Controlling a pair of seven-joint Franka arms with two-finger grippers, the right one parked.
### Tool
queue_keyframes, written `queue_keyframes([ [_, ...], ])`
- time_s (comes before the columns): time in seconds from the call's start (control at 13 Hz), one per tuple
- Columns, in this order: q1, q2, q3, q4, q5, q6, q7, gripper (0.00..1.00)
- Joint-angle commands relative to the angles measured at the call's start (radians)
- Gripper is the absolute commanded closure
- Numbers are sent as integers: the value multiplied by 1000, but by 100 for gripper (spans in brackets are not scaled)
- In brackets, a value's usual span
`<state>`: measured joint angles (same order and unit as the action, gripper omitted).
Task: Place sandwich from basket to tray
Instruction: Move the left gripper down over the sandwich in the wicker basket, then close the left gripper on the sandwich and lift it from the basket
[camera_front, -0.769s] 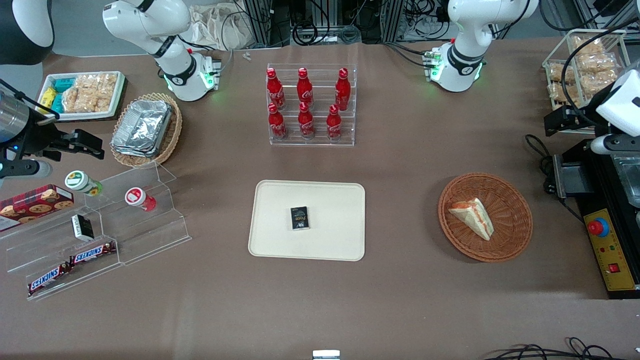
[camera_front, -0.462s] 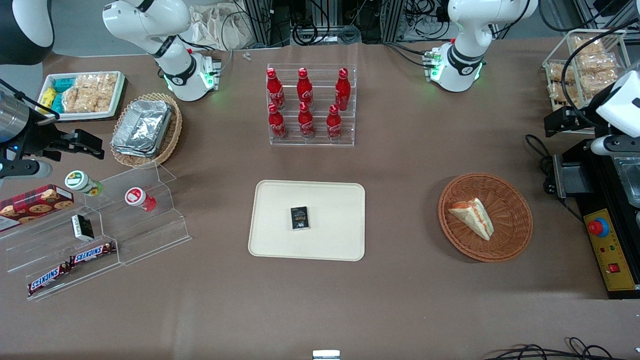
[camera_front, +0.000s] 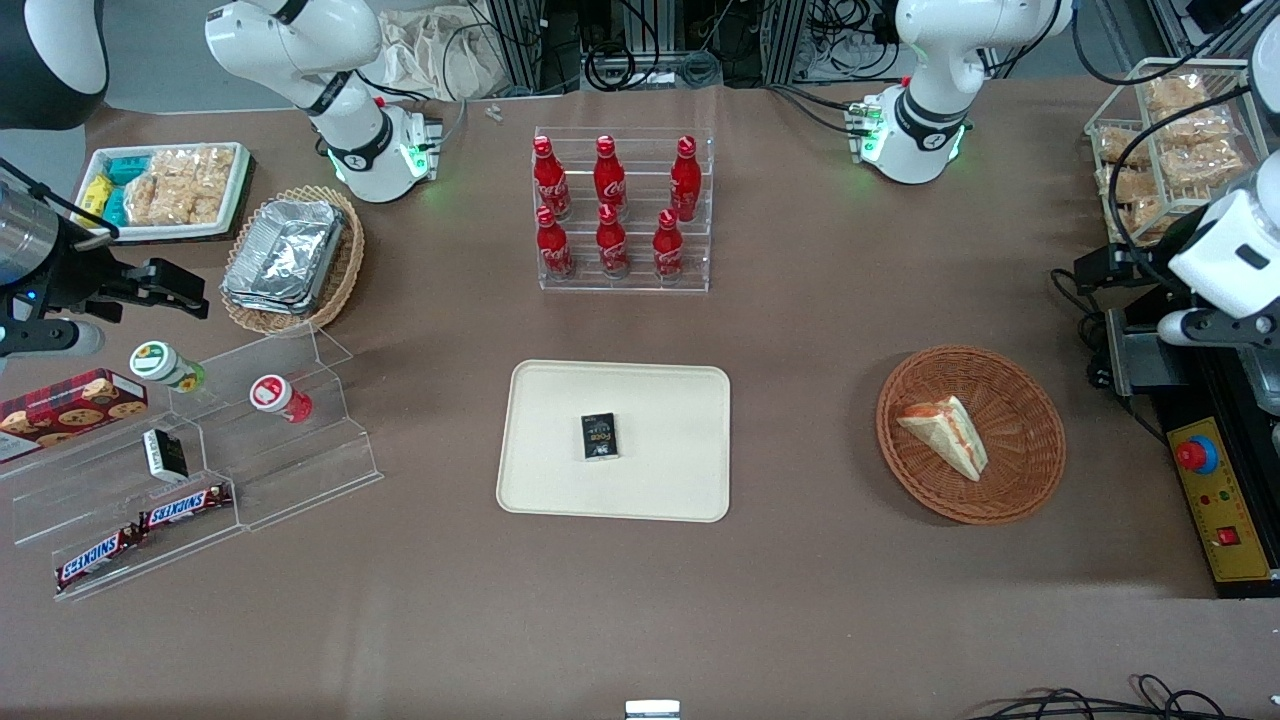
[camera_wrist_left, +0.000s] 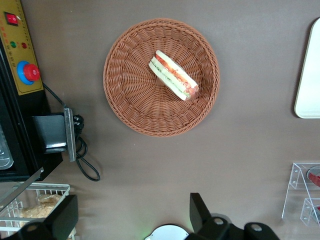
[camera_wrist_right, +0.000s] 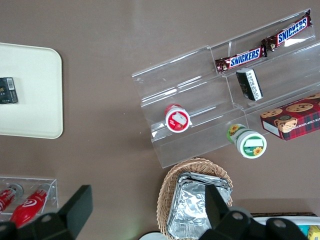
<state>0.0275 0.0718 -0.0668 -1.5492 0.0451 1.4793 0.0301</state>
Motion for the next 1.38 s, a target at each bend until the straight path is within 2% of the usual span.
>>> queue_keyframes([
  [0.0,-12,38,7,34,-8,-8,17,0],
  [0.15,-18,42,5,23,9,-5,1,0],
  [0.46,-17,59,2,-40,-82,35,-52,1],
  [0.77,-17,57,2,-164,-105,197,-64,0],
  [0.92,-17,62,4,-225,-145,318,-119,1],
  [1.31,-37,65,2,-486,-156,830,-548,1],
])
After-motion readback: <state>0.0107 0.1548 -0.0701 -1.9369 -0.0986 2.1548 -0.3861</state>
